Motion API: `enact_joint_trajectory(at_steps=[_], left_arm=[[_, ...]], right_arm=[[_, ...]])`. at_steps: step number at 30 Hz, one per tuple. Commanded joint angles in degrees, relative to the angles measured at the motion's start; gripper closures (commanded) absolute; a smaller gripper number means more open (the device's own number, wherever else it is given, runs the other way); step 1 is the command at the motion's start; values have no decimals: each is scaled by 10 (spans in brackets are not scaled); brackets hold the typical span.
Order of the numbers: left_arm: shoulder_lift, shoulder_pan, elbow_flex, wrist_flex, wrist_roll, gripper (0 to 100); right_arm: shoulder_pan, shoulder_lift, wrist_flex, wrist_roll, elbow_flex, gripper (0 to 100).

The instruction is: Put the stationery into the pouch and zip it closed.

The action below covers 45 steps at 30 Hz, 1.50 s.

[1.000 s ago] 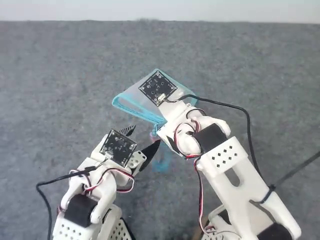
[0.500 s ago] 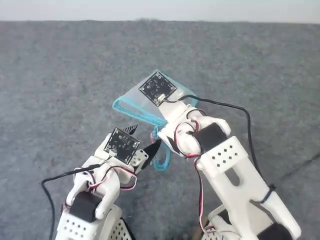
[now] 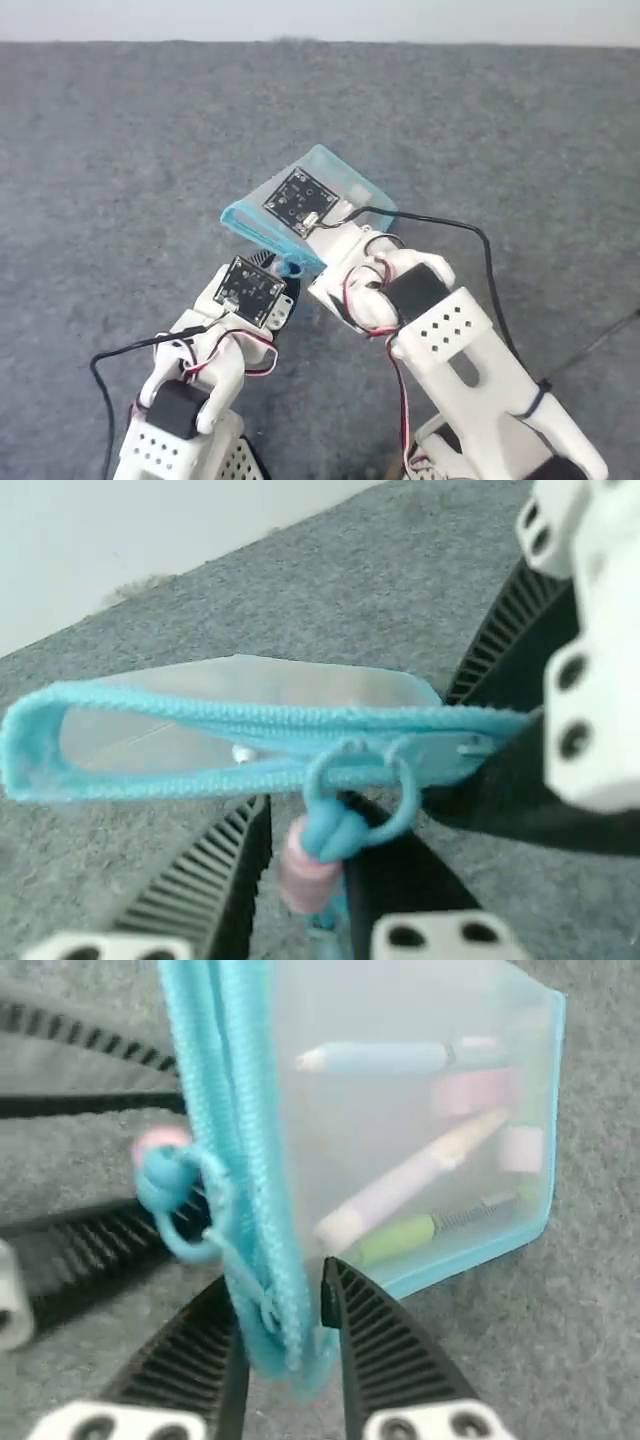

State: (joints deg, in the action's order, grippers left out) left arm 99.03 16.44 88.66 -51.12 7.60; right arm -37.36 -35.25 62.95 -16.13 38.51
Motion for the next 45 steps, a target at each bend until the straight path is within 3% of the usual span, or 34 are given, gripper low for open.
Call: enact_joint_trajectory(at_steps=[1,11,26,35,45], left_arm=[[11,-6,-8,24,5,992],[9,-128,-7,45,5,990],[9,-188,-7,60,3,990],[9,-185,-5,59,2,990],[11,-147,21,60,4,988]], right_arm=[[44,23,-24,-36,21,992],[101,73,-39,-67,44,992],[200,73,-39,-85,44,992],[272,77,-39,-91,40,992],[286,79,-39,-87,32,992]])
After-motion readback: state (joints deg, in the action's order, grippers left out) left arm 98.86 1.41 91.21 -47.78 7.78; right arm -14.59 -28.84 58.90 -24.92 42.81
